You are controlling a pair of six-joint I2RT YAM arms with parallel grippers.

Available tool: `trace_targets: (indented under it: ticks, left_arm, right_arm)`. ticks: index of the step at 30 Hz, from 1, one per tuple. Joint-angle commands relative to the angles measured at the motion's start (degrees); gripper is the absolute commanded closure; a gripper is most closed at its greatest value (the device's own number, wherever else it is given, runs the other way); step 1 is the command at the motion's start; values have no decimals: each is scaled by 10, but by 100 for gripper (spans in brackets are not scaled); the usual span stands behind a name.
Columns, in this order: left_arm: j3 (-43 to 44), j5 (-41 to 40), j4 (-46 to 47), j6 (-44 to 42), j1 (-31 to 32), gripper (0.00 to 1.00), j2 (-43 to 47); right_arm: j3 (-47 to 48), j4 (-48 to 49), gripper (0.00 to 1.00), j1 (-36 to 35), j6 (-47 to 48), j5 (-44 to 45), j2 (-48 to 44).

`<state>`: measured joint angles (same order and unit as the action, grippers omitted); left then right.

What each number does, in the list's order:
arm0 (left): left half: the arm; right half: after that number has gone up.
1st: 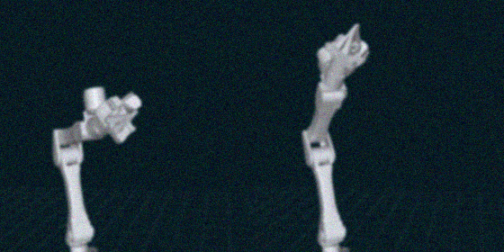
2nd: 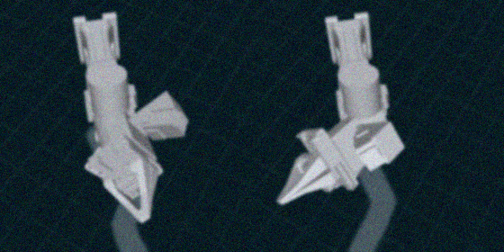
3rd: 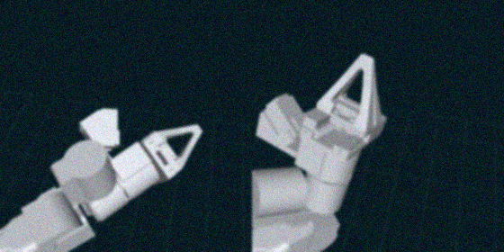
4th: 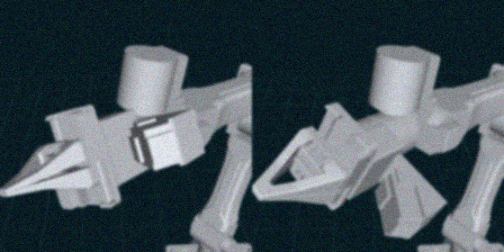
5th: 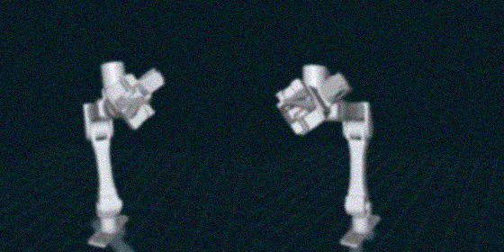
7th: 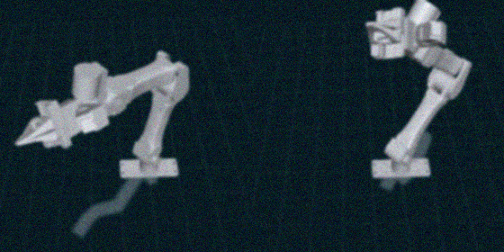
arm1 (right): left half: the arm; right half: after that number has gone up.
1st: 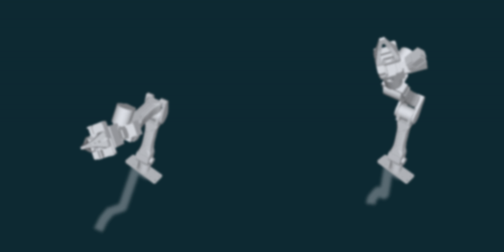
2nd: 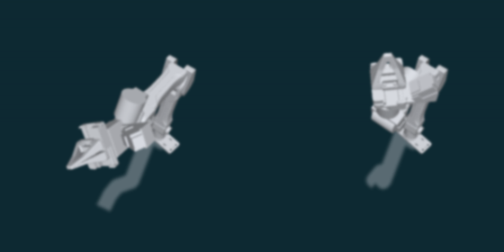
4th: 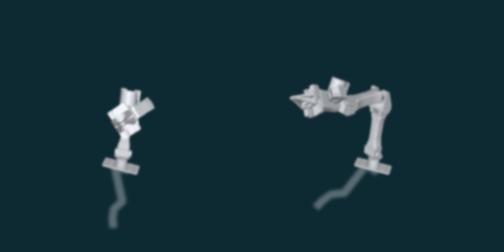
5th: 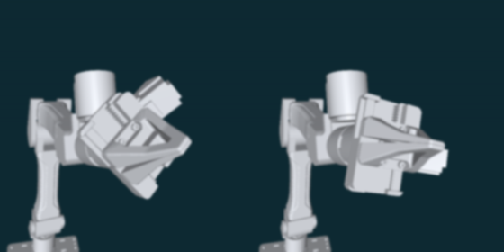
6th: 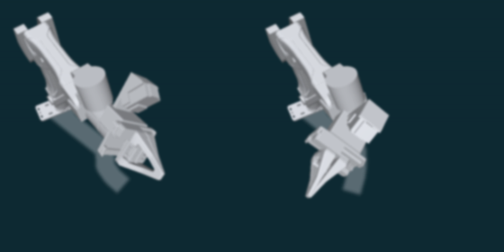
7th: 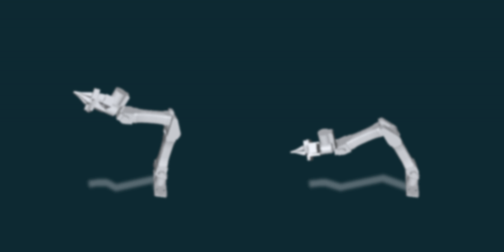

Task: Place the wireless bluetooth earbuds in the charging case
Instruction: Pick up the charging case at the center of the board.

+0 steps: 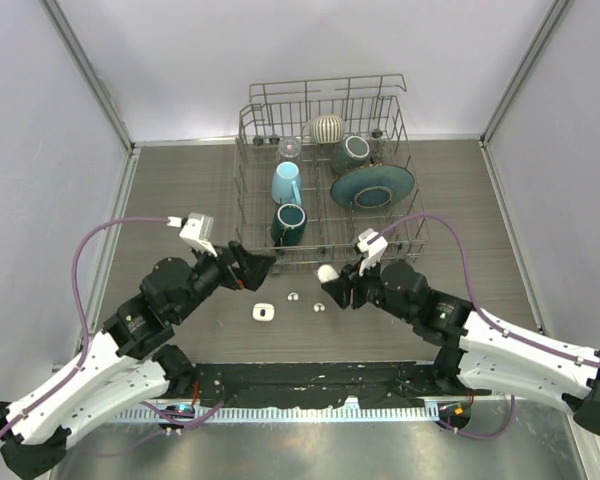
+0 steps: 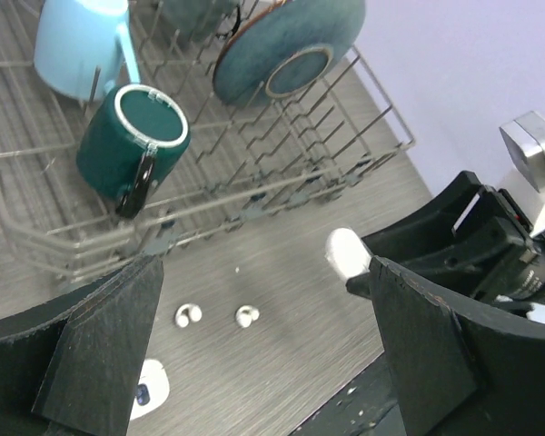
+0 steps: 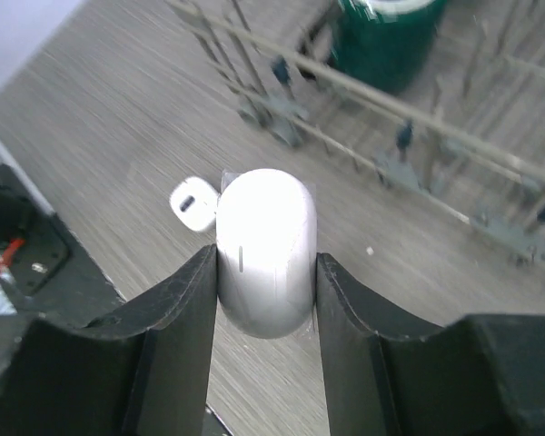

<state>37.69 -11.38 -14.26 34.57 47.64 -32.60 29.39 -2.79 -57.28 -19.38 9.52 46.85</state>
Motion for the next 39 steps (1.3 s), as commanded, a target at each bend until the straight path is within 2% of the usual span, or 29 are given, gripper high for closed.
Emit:
trace_targets:
  ticks: [1,3,6,8,10,12,16,23,27,31,39]
  left_arm:
    - [82,17,-41,17,-1,0,-59]
    - [105,60,-61,25,-1,0,-85]
    - [92,138,-44,26,-1,0,-98]
    - [85,159,-38,29,-1,0,-112]
    - [113,164,-88,40,-1,0,-138]
    - [134,201,-94,40,-1,1,-151]
    - [135,282,-51,52,-1,1,-170]
    - [111,361,54,108,0,7,-218]
    - [96,369,98,128,0,9,-224]
    - [99,352,91,118,0,13,-233]
    - [78,335,122,132,0,30,-237]
  right_arm:
    - [74,-11,99,-3,44,-66,-7]
    - [98,-22,99,-3,75,-82,-11]
    - [87,-23,99,-4,153,-123,-23]
    - [73,-16,99,-6,189,-122,-27]
    - [83,-22,99,-6,221,-130,-28]
    - [100,-24,99,-6,235,-145,-28]
    - [123,-44,99,-10,279,-138,-12]
    - [137,-48,99,-14,301,-144,-16]
    - [134,-42,99,-14,301,-149,-19]
    - [127,-28,99,-14,293,-151,-20]
    - [124,-3,99,-14,285,-162,-11]
